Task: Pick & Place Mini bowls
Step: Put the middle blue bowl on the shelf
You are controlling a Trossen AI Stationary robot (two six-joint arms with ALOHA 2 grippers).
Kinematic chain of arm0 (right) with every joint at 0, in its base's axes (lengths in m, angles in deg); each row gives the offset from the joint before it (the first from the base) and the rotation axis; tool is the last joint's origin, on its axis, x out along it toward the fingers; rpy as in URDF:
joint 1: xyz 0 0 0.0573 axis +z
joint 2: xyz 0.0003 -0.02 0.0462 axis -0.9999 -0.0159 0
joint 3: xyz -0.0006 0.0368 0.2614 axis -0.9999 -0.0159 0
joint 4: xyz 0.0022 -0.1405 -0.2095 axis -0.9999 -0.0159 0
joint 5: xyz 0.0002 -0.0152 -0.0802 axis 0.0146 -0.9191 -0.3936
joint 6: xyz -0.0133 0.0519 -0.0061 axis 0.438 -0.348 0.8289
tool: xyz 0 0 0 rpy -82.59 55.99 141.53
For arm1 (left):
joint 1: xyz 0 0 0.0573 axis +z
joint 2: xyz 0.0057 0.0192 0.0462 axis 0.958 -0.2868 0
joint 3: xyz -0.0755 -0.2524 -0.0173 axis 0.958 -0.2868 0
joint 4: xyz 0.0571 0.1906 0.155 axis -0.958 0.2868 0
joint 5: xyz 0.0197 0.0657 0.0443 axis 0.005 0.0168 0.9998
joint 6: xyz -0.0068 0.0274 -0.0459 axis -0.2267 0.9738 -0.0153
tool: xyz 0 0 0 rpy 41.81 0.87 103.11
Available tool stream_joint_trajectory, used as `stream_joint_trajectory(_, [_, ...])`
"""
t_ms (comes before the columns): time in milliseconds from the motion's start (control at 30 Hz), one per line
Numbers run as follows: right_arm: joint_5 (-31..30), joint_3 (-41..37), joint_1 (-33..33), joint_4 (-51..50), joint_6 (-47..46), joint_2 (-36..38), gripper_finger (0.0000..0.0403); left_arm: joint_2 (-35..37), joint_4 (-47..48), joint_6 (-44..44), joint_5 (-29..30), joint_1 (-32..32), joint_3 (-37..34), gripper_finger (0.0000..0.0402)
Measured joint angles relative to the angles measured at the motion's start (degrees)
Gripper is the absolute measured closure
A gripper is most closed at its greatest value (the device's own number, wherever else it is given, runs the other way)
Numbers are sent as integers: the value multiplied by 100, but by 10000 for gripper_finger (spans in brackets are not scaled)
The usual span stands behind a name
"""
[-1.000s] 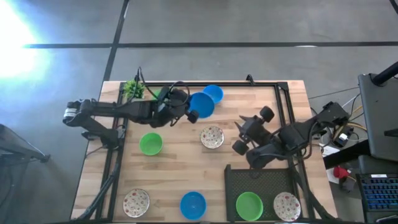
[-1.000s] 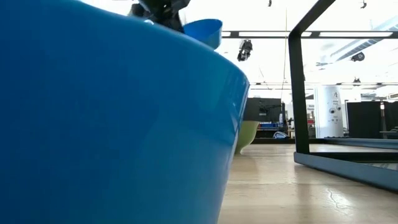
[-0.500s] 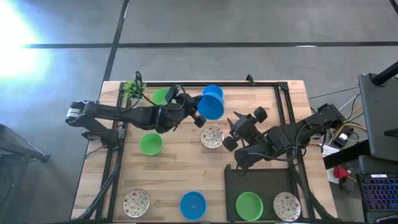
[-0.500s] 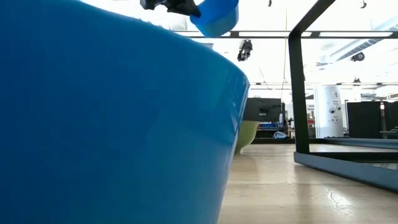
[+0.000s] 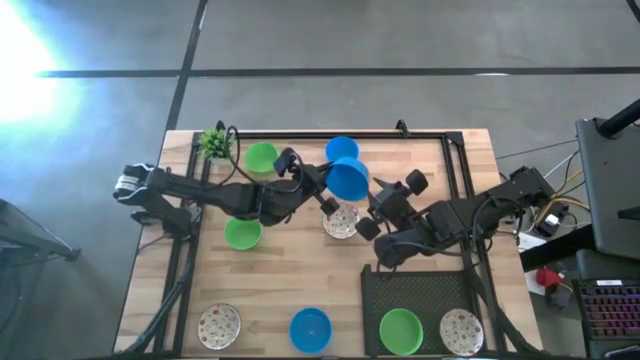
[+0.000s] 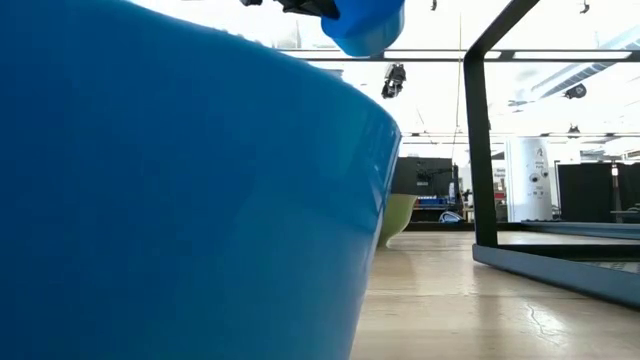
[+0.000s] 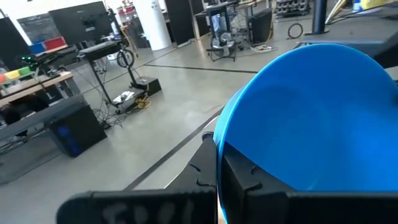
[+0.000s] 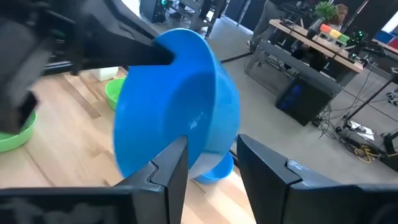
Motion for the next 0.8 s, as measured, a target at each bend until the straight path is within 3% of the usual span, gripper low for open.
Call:
stream_joint_trajectory(500, [73,-11,-98,8,-24,0,284,0,-394,600,90,-523,0,401])
stream_joint_trajectory(800, [29,-11,-126,-33,-44,4,384,0,-362,586,127,-552,0,400])
